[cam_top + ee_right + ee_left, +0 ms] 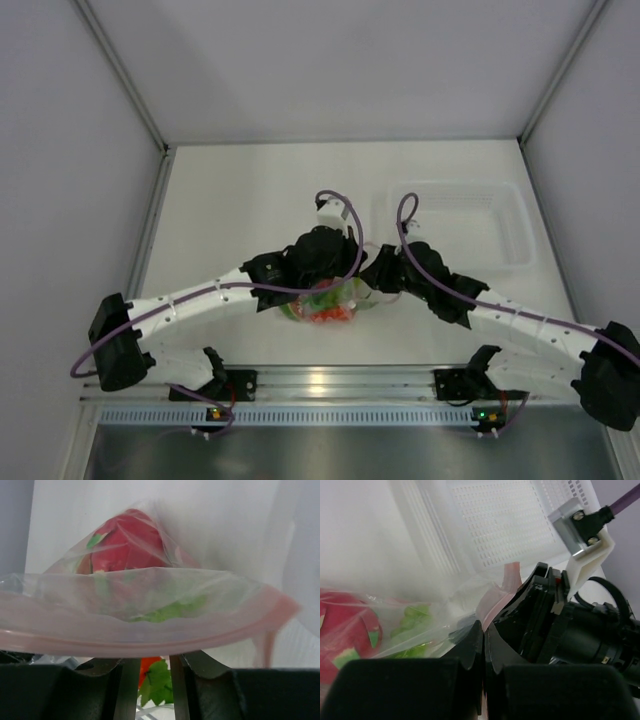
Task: Open the zip-top bag and remove the fake food
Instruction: Pick up the fake fruit from the zipper food storage bag.
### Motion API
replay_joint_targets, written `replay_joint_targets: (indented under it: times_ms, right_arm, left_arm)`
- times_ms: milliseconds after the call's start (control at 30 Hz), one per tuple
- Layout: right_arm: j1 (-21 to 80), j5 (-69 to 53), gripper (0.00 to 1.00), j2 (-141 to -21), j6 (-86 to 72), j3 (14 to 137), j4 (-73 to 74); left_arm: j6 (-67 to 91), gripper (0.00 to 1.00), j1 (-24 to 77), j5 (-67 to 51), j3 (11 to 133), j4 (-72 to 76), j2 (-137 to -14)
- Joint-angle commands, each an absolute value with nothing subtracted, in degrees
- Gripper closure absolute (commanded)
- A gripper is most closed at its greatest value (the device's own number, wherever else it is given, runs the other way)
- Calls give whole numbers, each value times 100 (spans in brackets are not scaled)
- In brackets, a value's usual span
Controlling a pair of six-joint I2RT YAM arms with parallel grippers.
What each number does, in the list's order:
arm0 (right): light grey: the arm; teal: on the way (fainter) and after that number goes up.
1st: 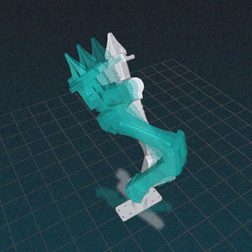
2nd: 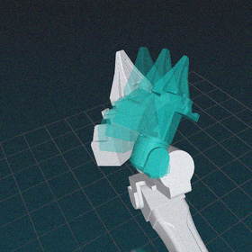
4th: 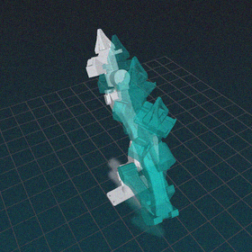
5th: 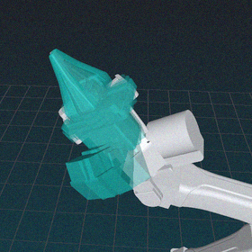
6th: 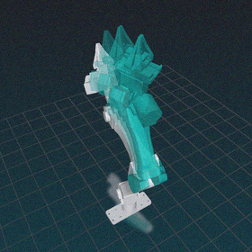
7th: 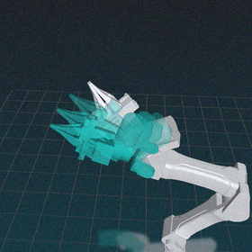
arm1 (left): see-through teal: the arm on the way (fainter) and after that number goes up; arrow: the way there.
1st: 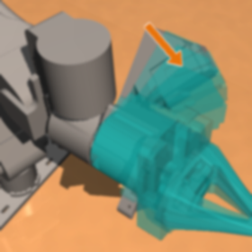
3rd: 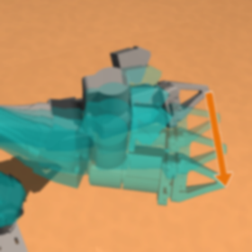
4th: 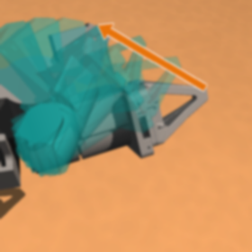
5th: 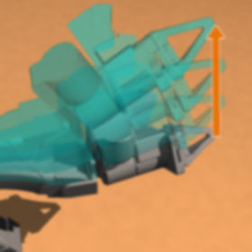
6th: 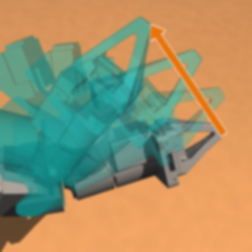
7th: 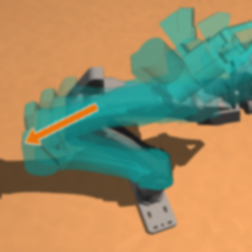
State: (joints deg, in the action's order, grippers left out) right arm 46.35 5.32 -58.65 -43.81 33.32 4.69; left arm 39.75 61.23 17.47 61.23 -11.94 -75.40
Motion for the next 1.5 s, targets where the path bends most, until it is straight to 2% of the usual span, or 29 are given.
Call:
replay_joint_targets:
  times_ms: [0,167,300,467,867,1267,1467]
  right_arm:
    - [4957,817,71,-6187,-4992,3498,-421]
    - [5300,1256,71,-6732,-5273,3735,-396]
    - [5388,1502,67,-6926,-5598,3552,-710]
    - [5519,1696,67,-7093,-6117,3279,-1125]
    - [5800,1810,66,-7998,-6029,3726,-836]
    - [6038,2496,52,-8542,-6135,4156,-510]
    - [6038,2426,50,-9122,-6012,4552,-316]
  left_arm:
    - [3762,100,6231,1846,5898,-484,-7365]
    - [3639,100,6249,1741,5722,-299,-7348]
    - [3577,100,6275,1705,5599,-158,-7243]
    - [3595,100,6284,1933,5423,-149,-7181]
    - [3568,100,6284,2109,5133,-158,-7128]
    - [3639,100,6284,2004,4852,-149,-7005]
    - [3595,100,6284,1925,4773,-158,-6917]
